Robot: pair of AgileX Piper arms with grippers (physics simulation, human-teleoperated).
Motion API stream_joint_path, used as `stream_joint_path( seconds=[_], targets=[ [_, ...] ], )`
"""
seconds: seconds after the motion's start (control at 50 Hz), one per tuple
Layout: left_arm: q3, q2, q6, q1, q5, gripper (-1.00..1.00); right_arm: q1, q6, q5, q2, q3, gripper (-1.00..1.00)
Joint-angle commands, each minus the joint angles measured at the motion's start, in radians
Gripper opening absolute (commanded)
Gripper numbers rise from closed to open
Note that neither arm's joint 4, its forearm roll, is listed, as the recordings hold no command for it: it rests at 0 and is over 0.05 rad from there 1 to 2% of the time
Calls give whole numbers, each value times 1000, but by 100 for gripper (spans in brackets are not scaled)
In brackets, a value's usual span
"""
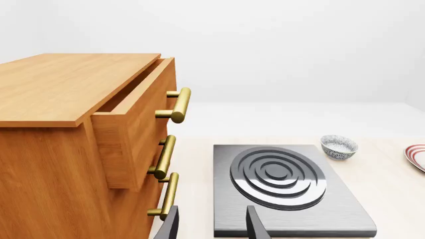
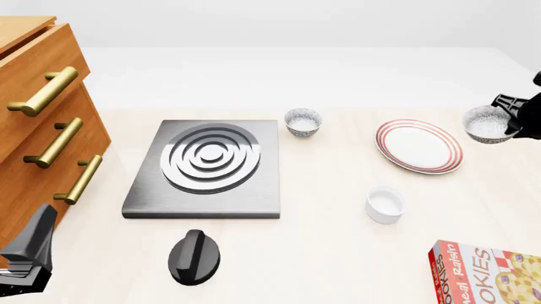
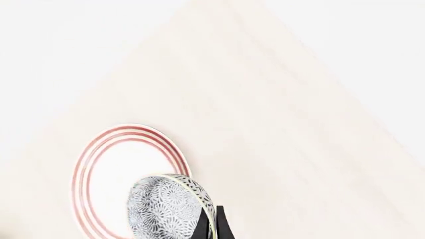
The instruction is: Pick the akita bowl next to the cookies box and place it on the plate.
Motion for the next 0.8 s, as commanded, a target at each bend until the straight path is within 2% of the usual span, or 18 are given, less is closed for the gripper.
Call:
stream_joint_path(
  seconds=[0.02,0.6,0.8],
  targets=[
    [0,0,0,0,0,100,30,50,-25,15,-1,-100],
    [0,0,0,0,0,100,101,111,-61,4,-22,-100],
    [0,0,0,0,0,100,121,116,-74,2,-22,-100]
  ],
)
